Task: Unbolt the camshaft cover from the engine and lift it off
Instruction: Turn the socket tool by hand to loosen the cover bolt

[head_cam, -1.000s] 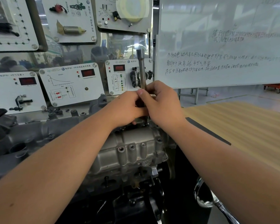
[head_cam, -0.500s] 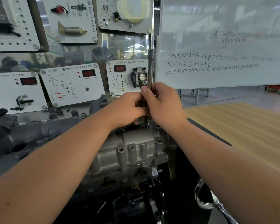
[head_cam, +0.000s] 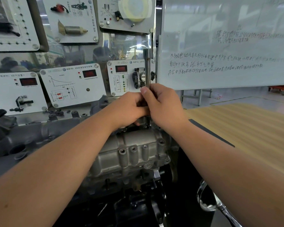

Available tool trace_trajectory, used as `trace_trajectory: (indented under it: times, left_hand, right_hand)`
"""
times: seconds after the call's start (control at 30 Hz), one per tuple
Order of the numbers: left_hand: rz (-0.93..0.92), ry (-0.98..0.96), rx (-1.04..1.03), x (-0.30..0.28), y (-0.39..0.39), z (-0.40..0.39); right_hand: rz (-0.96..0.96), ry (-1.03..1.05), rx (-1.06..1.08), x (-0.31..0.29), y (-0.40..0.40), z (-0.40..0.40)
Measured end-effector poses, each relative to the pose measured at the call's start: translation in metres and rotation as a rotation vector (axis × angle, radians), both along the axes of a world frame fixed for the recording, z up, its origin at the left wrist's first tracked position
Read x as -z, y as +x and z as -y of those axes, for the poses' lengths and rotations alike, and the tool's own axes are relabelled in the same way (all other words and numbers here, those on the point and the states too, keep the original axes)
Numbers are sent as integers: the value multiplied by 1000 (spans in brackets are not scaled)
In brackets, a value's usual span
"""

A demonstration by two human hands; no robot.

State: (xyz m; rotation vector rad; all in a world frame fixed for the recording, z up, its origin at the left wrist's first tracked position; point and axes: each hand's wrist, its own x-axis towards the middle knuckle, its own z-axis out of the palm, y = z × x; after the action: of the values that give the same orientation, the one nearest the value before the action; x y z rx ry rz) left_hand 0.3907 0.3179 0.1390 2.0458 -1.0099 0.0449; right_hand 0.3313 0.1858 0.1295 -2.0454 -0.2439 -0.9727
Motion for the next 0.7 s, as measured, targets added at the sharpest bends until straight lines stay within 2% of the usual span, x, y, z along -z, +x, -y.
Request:
trace_trajectory:
  times: [0.27, 0.47, 0.7]
  left_hand:
    - [85, 61, -73, -4, -2, 2]
    - [-27, 5, -13, -2, -5, -2]
    - [62, 57, -78, -3, 0, 0]
  right_hand:
    - [-1, 96, -28, 0, -1, -2]
    - [-33, 36, 8, -2, -1, -1]
    - [-21, 71, -32, -1, -2, -2]
